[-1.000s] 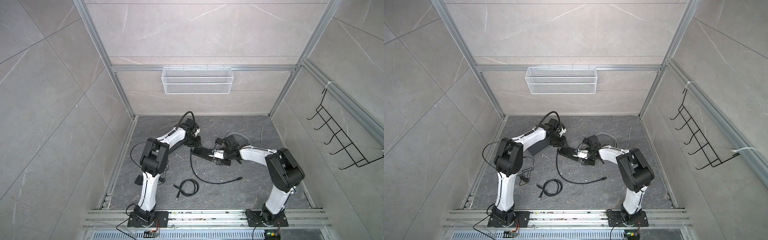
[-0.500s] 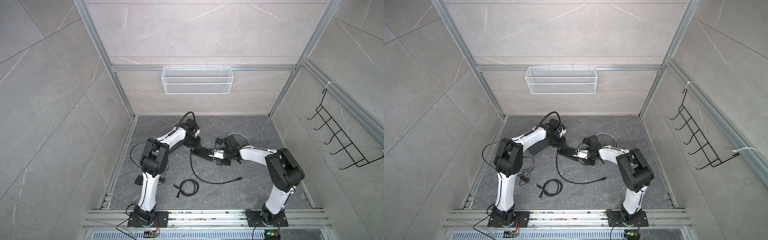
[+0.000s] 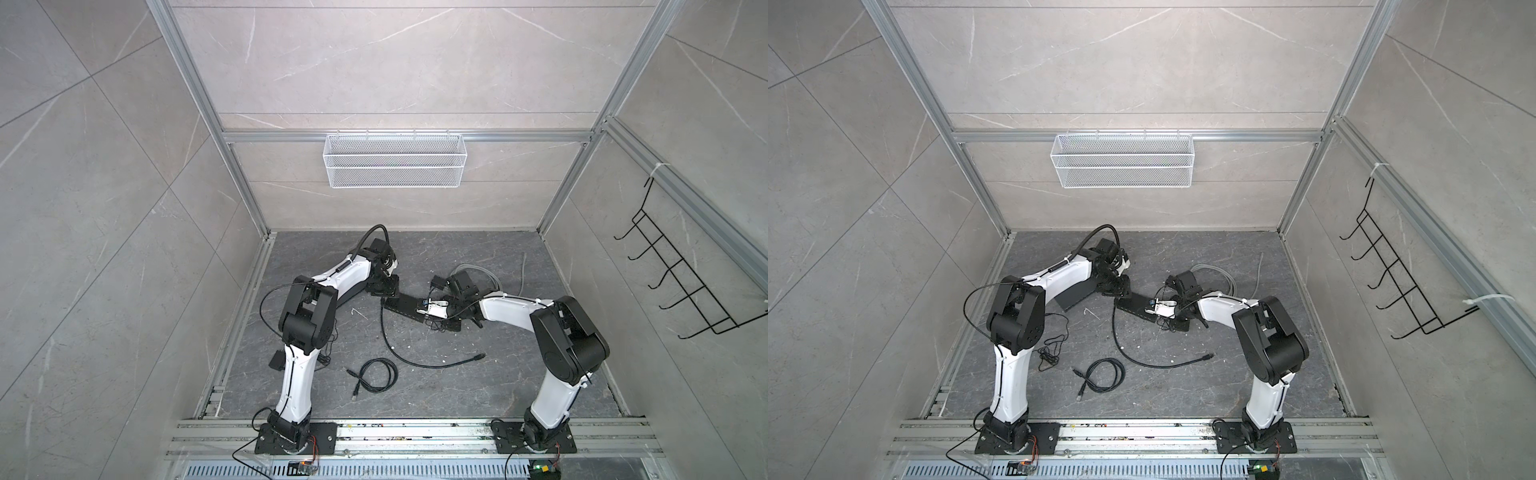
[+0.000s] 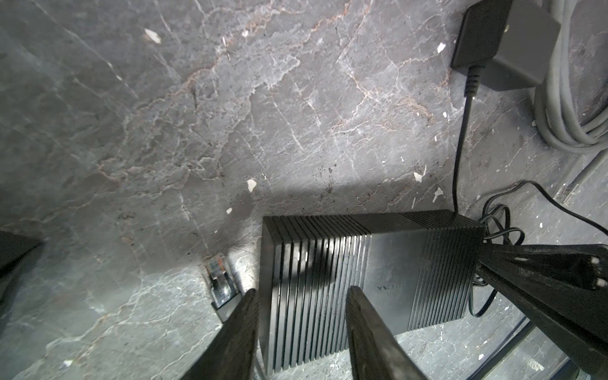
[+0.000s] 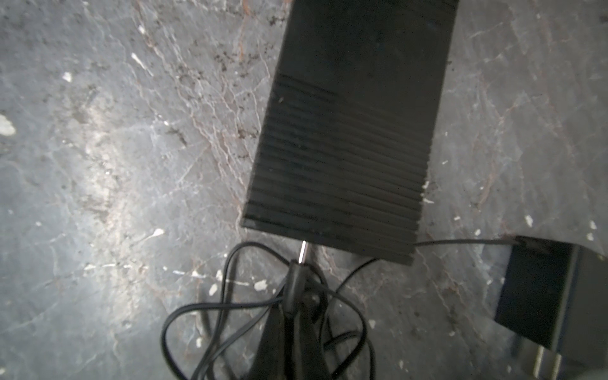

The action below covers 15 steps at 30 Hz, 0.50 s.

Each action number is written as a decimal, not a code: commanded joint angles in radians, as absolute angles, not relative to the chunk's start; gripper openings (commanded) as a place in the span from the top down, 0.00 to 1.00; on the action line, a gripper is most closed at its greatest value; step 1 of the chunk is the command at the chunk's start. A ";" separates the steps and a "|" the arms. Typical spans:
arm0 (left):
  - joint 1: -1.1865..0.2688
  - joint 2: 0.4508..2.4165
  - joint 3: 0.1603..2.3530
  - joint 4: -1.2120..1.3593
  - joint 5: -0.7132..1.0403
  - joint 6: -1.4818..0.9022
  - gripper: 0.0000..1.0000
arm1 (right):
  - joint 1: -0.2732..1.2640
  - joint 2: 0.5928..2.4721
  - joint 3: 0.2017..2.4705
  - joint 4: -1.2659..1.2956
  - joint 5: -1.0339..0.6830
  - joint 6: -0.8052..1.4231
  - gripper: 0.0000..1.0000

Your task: Insert the plug into the switch port

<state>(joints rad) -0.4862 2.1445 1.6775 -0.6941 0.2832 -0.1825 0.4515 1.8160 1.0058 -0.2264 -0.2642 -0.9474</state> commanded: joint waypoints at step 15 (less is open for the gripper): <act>-0.474 2.222 1.723 -0.668 0.495 -0.114 0.55 | 0.448 1.836 1.008 -0.218 -0.312 -0.887 0.96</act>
